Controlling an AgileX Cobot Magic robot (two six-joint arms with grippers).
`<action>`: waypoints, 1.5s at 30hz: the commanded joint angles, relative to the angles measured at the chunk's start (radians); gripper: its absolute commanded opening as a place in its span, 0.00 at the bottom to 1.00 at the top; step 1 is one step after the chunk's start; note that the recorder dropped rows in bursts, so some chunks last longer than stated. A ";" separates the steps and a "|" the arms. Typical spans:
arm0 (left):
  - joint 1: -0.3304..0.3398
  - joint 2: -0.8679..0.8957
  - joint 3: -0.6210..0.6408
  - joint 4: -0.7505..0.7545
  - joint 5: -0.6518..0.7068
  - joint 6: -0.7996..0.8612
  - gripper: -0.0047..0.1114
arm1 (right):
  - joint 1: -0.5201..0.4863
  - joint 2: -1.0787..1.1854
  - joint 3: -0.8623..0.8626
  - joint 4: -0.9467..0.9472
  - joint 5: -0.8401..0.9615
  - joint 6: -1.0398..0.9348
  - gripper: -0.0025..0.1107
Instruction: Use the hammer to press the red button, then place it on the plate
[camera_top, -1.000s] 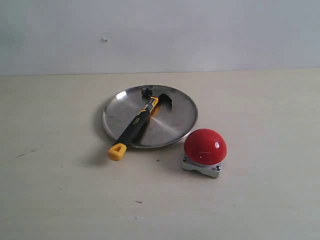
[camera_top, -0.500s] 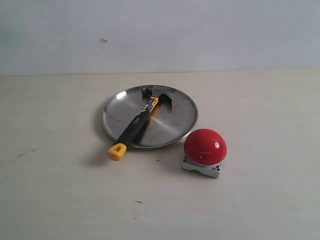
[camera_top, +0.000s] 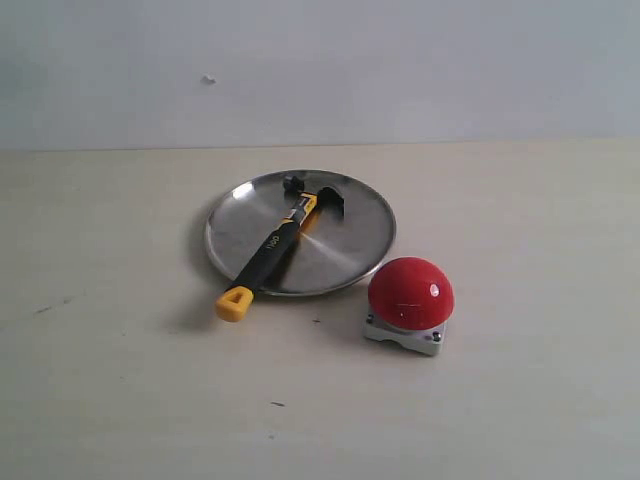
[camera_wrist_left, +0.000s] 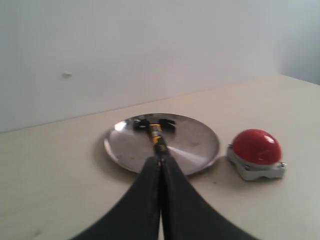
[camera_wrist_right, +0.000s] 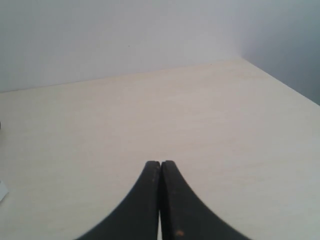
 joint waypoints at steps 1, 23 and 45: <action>0.234 -0.035 0.006 -0.005 0.003 -0.017 0.04 | -0.007 -0.006 0.004 -0.002 -0.005 0.001 0.02; 0.572 -0.121 0.006 0.037 0.128 -0.085 0.04 | -0.007 -0.006 0.004 -0.002 0.016 0.001 0.02; 0.841 -0.127 0.063 1.901 0.539 -1.890 0.04 | -0.005 -0.006 0.004 -0.002 0.016 0.001 0.02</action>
